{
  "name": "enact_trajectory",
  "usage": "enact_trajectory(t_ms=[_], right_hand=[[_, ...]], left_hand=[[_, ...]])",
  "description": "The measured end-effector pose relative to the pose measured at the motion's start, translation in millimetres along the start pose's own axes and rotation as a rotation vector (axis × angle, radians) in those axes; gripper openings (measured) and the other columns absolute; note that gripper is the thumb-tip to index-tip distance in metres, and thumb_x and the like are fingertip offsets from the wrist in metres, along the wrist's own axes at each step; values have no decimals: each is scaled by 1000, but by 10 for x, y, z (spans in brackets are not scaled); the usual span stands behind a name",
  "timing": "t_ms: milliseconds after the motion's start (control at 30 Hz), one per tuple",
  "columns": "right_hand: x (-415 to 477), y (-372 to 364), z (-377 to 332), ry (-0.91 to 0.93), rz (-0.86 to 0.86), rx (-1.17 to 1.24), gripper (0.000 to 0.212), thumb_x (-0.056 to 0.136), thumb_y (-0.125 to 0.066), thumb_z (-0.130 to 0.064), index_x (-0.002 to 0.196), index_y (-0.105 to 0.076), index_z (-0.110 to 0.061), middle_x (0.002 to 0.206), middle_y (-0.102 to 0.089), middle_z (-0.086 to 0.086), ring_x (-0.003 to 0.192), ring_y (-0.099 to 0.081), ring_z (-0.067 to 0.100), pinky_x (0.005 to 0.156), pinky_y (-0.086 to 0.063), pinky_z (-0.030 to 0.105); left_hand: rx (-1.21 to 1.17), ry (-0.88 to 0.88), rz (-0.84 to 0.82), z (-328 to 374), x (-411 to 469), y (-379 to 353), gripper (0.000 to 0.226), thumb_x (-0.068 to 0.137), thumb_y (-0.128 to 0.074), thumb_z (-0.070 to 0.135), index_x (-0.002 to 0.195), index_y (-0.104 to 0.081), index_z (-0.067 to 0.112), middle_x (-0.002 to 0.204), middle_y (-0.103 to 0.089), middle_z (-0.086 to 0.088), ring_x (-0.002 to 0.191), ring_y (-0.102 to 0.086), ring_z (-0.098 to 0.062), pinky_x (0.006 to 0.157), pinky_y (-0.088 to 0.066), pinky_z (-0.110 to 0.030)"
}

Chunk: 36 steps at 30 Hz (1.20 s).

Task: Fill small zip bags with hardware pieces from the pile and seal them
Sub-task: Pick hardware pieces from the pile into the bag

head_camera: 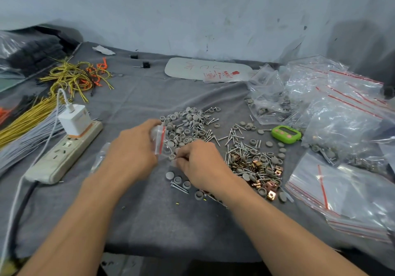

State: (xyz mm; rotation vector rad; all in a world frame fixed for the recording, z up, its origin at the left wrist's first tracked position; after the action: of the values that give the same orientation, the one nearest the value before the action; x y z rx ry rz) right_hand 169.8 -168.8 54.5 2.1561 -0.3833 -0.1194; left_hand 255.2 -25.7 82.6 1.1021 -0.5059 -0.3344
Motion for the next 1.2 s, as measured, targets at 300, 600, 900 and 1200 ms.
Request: enact_trajectory(t_ms=[300, 600, 900, 1200], right_hand=[[10, 320, 31, 18, 151, 172, 7, 88, -74, -33, 88, -81, -31, 57, -61, -22, 59, -56, -11, 54, -36, 2], [-14, 306, -192, 100, 82, 173, 20, 88, -72, -23, 68, -73, -25, 57, -62, -6, 53, -50, 5, 56, -40, 21], [-159, 511, 28, 4, -15, -24, 13, 77, -77, -26, 83, -81, -36, 58, -64, -28, 63, -61, -14, 59, -39, -1], [-318, 196, -120, 39, -127, -325, 14, 79, -72, -27, 92, -75, -25, 92, -75, 4, 94, -70, 31, 82, -58, 37]], left_hand=[[-47, -95, -307, 76, -24, -65, 109, 58, -90, 35, 151, -34, 42, 138, -61, 5, 120, -58, -22, 83, -38, -24], [-318, -138, -218, 221, -44, -43, 100, 53, -87, 19, 142, -47, 42, 112, -67, 15, 98, -64, -13, 77, -46, -23], [-393, -46, -55, 106, 46, 29, 88, 57, -88, 20, 136, -54, 40, 111, -68, 7, 102, -63, -18, 83, -44, -27], [-381, -55, -66, 138, 35, 14, 86, 60, -87, 20, 137, -53, 39, 105, -67, 6, 97, -62, -17, 80, -39, -25]])
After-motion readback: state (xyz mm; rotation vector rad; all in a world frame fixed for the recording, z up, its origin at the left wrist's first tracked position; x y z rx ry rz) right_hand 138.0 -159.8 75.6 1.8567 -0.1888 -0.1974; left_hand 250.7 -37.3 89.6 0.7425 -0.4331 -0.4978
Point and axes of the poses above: each hand's wrist, its own x-axis towards the middle knuckle, its own y-axis out of the back of the hand, z = x × y, the point moved 2 cm from there along x, towards the middle knuckle
